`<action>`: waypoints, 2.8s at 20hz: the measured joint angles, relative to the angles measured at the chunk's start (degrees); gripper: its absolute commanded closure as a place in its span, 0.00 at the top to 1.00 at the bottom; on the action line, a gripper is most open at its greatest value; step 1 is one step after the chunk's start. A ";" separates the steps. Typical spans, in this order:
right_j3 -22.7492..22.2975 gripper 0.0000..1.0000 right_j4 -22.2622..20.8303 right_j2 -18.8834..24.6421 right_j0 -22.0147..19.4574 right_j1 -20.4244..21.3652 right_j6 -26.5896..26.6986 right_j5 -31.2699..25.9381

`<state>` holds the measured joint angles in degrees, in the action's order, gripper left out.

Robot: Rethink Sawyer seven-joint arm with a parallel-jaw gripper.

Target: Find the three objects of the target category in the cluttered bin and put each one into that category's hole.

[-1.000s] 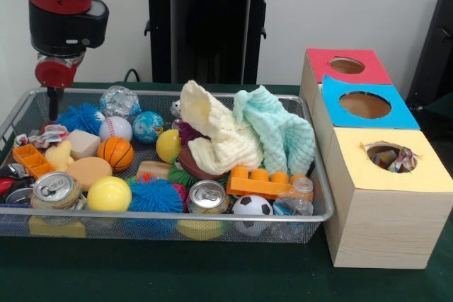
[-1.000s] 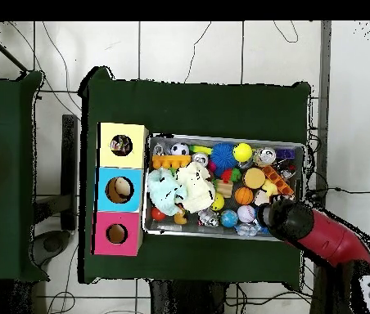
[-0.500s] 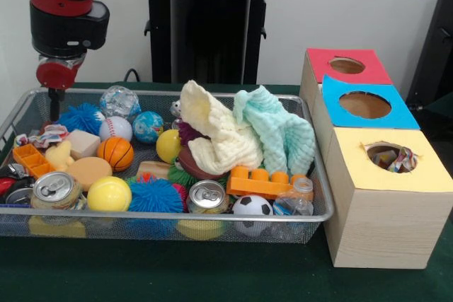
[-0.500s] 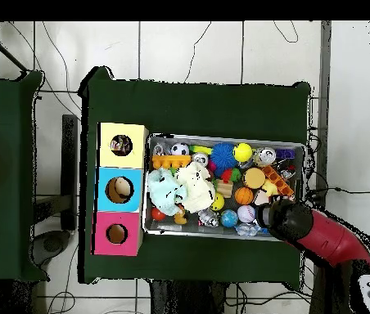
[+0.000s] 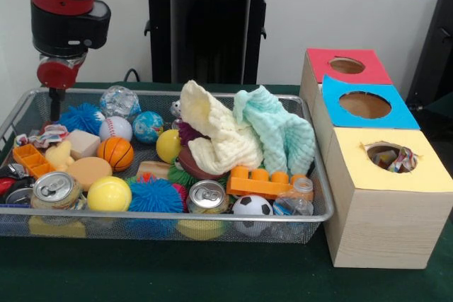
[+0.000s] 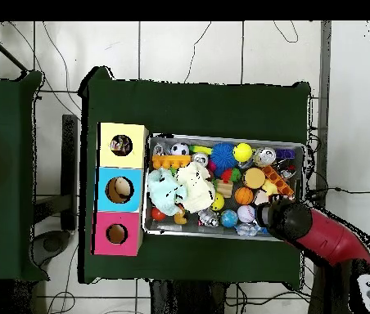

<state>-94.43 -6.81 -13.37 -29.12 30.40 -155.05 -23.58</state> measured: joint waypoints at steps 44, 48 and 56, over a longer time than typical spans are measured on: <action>7.57 1.00 -12.39 18.69 -6.71 3.94 19.53 -15.33; 7.53 1.00 -13.47 20.49 -6.88 4.17 22.23 -15.40; 7.59 1.00 -14.38 21.84 -7.23 4.31 22.87 -15.41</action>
<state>-86.84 -21.19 8.47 -36.35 34.72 -132.18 -38.99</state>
